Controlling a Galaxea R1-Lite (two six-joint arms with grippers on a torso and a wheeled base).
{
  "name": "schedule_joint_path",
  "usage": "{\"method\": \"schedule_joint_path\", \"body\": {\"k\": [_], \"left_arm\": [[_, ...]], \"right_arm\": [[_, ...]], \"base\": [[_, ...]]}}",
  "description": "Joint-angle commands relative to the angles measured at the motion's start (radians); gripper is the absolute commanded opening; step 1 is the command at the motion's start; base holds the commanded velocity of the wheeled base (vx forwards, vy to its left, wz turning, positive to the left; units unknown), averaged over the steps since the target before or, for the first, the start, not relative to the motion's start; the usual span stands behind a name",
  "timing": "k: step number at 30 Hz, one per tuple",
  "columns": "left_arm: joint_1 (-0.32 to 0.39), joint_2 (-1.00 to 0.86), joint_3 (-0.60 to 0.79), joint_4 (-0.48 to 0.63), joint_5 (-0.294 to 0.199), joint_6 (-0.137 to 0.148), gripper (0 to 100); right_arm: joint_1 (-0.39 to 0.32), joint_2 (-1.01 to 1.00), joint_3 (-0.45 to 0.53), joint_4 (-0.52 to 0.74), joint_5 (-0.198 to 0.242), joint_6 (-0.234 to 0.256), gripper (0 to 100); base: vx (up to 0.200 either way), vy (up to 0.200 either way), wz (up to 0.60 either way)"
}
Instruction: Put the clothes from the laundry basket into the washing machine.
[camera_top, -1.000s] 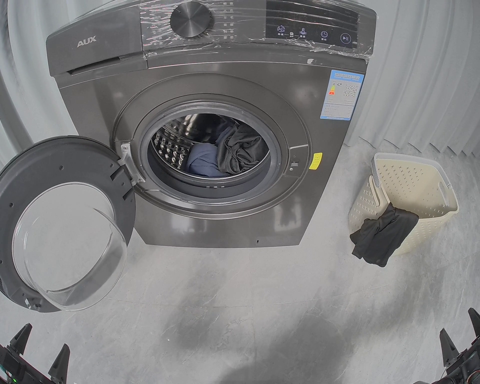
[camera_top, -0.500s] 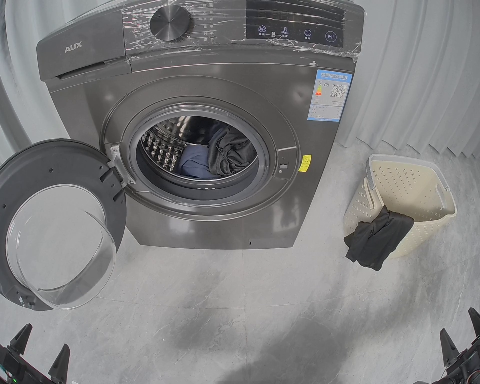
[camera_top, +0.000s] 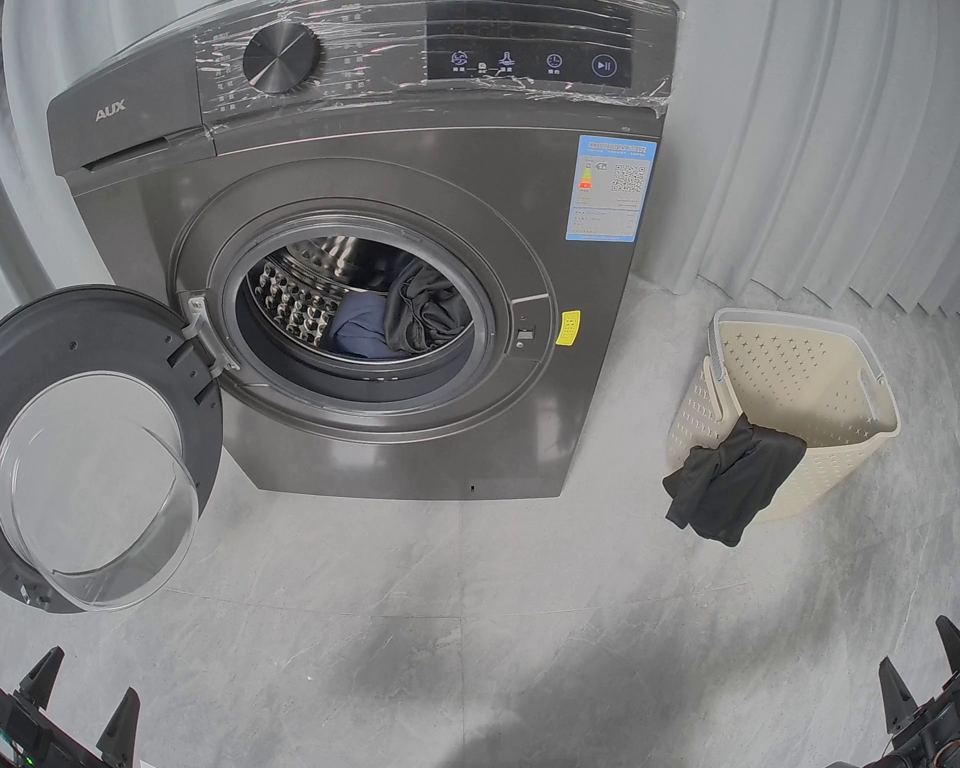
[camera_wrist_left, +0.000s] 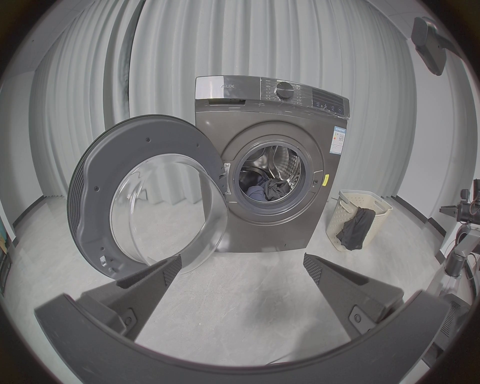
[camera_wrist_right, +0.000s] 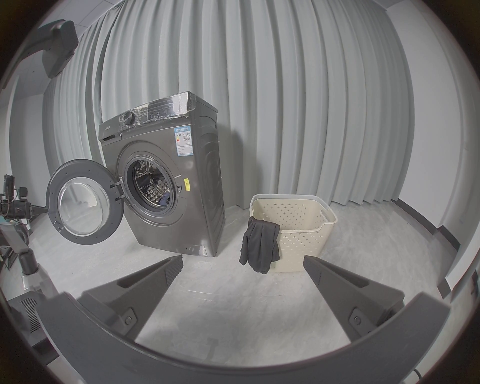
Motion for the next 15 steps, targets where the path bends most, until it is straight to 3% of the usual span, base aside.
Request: {"method": "schedule_joint_path", "body": {"k": [1,10,15], "left_arm": [[0.001,0.004,0.018,0.0,-0.001,-0.002,100],[0.0,0.004,0.018,-0.002,-0.001,-0.005,100],[0.0,0.004,0.018,-0.002,-0.001,-0.005,100]], "right_arm": [[0.0,-0.014,0.015,0.0,0.0,0.0,100],[0.0,-0.014,0.015,0.0,0.0,0.0,100],[0.0,-0.014,0.015,0.0,0.0,0.0,100]], "base": [[0.0,0.0,0.0],[0.0,-0.2,0.0],[0.0,0.0,0.0]]}}
